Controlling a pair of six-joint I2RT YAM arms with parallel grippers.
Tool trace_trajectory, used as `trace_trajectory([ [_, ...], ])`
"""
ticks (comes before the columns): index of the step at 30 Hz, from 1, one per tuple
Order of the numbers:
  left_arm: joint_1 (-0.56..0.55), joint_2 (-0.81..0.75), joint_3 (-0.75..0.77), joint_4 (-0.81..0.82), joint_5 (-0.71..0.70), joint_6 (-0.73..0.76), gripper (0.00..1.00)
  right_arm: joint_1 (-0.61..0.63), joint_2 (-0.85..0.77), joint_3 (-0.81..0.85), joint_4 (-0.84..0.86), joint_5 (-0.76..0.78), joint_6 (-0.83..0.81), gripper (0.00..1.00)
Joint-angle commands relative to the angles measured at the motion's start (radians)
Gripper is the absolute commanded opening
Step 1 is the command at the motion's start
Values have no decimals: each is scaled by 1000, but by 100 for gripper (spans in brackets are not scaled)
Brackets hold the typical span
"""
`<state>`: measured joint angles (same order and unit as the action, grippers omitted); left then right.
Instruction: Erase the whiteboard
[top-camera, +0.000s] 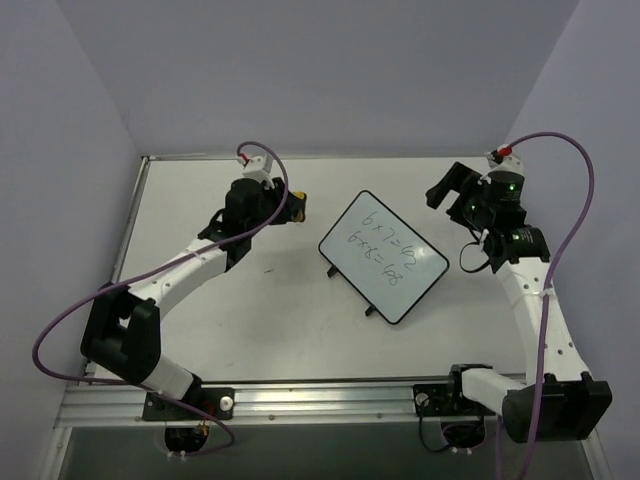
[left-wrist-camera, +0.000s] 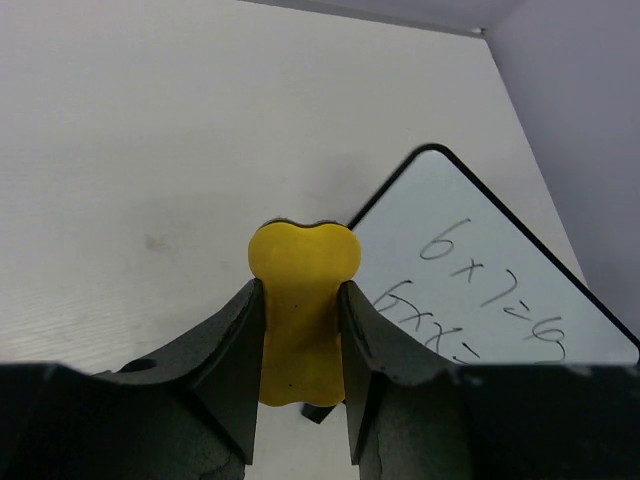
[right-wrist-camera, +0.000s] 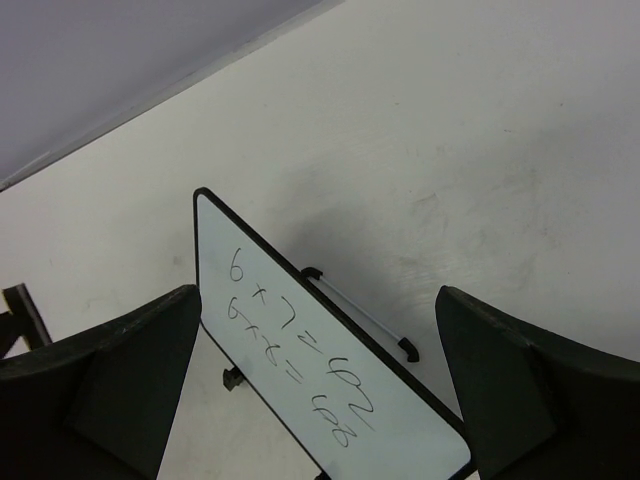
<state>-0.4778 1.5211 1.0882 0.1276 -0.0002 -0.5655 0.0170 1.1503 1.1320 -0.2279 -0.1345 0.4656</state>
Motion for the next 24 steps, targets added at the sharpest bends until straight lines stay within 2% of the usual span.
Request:
trace_trajectory([
  [1, -91, 8, -36, 248, 74, 33, 2, -11, -79, -2, -65, 7, 19, 99],
  [9, -200, 119, -25, 386, 135, 87, 2, -57, -173, -90, -116, -83, 48, 100],
  [13, -238, 157, -31, 409, 186, 118, 2, -103, -222, -188, -55, -132, 57, 100],
  [18, -315, 160, -54, 423, 167, 205, 2, -170, -291, -343, 79, -255, 82, 99],
  [24, -334, 177, -80, 483, 189, 219, 2, -270, -325, -451, 170, -381, 93, 98],
])
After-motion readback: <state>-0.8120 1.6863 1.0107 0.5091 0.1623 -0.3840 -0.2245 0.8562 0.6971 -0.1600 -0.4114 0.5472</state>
